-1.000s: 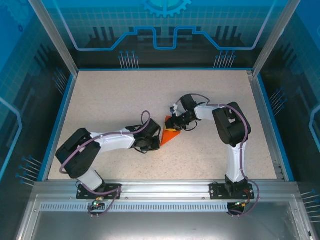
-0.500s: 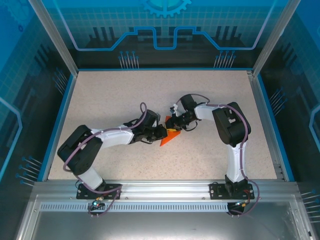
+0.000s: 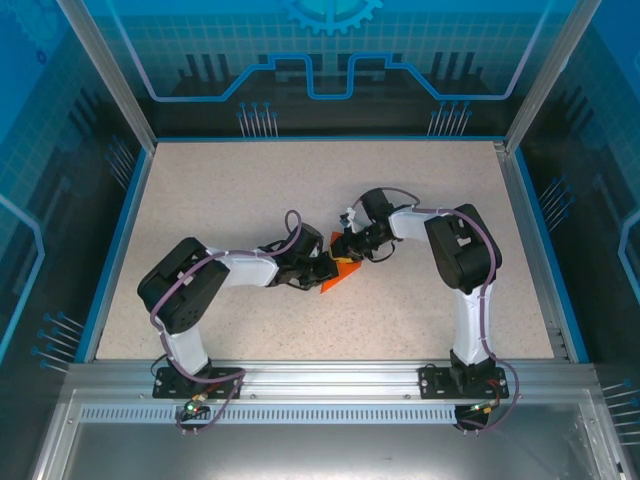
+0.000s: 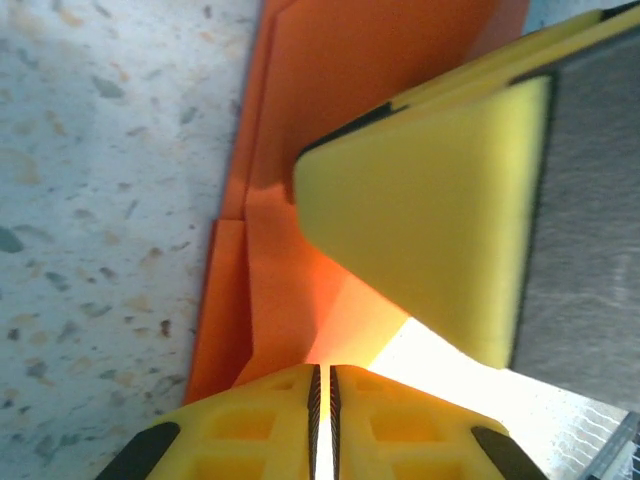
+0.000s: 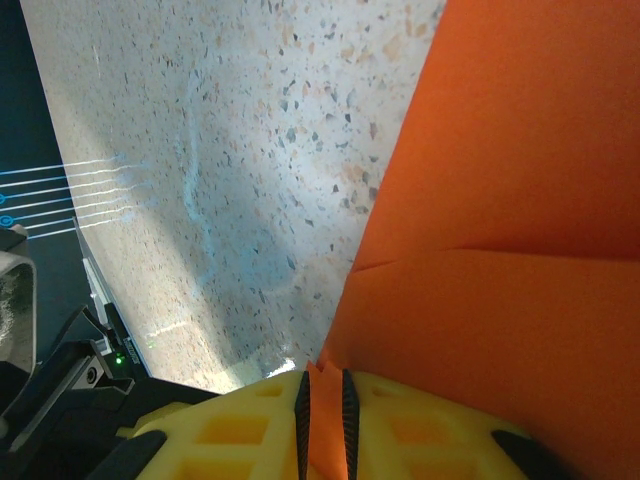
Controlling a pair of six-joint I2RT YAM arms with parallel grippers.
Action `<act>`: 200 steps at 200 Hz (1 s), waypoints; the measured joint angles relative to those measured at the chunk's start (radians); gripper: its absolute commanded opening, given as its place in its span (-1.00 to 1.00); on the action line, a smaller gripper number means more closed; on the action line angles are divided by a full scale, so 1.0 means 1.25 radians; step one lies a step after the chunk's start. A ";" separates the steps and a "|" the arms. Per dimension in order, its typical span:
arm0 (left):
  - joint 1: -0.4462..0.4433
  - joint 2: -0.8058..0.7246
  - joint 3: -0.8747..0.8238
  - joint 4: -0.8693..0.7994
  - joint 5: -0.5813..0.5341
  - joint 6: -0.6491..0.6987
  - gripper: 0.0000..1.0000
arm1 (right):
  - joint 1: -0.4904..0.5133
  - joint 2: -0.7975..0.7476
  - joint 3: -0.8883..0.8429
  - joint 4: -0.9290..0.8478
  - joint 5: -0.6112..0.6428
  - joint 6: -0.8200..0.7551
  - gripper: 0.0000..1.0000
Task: Fold a paper plane with a square sheet of paper (pick it up from the middle)
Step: Fourth fold the wing at the center of the table.
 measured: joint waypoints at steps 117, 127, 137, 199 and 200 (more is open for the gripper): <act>-0.019 -0.019 -0.027 -0.010 -0.053 0.020 -0.83 | -0.001 0.001 0.000 0.002 -0.003 0.000 -0.61; -0.025 -0.021 -0.027 -0.012 -0.066 0.023 -0.83 | -0.001 0.001 0.000 0.002 -0.003 0.000 -0.61; -0.030 -0.025 -0.027 -0.019 -0.079 0.024 -0.84 | -0.001 0.001 0.000 0.002 -0.003 0.000 -0.61; -0.042 -0.085 -0.042 -0.135 -0.125 0.027 -0.83 | -0.001 0.002 0.000 0.002 -0.005 0.000 -0.61; -0.042 -0.086 -0.042 -0.137 -0.125 0.027 -0.83 | -0.001 0.002 0.000 0.002 -0.005 0.000 -0.62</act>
